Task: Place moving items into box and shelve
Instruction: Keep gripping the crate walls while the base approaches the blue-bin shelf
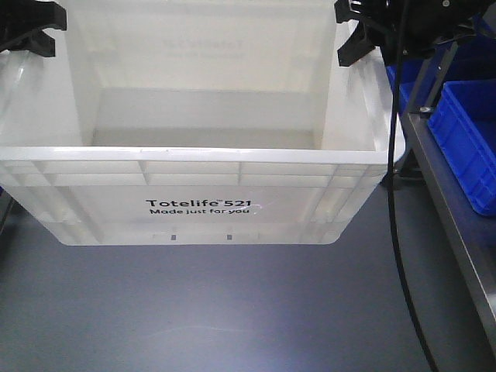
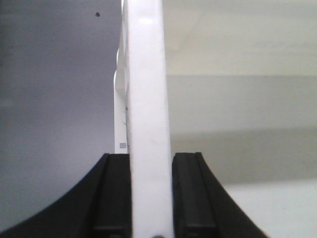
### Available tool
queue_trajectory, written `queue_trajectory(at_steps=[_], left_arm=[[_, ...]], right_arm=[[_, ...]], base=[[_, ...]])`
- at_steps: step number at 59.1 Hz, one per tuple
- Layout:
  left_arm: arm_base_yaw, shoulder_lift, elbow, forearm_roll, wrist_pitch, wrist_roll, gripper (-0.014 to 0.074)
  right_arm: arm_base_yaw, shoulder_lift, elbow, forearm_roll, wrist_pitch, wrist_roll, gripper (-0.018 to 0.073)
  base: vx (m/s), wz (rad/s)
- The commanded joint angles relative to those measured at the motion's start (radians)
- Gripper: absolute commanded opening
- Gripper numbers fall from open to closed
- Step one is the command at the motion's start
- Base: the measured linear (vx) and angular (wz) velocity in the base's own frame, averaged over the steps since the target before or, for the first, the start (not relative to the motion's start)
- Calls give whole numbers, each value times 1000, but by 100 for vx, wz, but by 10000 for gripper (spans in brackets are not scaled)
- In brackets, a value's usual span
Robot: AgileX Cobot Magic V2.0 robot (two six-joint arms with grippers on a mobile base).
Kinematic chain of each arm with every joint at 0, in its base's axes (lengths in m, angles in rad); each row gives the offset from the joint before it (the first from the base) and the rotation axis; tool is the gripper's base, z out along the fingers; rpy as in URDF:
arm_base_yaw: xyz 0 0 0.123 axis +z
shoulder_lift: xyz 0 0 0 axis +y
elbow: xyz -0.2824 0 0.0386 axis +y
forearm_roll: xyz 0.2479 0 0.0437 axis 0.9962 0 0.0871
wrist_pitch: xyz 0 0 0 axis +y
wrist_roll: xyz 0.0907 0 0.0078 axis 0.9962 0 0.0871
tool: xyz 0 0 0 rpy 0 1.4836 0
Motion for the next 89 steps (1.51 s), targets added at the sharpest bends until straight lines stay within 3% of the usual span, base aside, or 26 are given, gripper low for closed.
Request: queue_trajectory(at_steps=[1,42,89], left_arm=[[-29,-44,-45,-155,-145,-11,-16],[-29,-44,-45,-155,-145,-11,-16],[-29,-44,-45,-155,-145,-11,-16]], right_arm=[[25,-59,-40,256,-95,-24,-11],[25,-59,-40,256,-89,-24,-11],[25,-59,-40,256,-89,-24,-11]], base=[[33,-29],[37,-16],[41,6]])
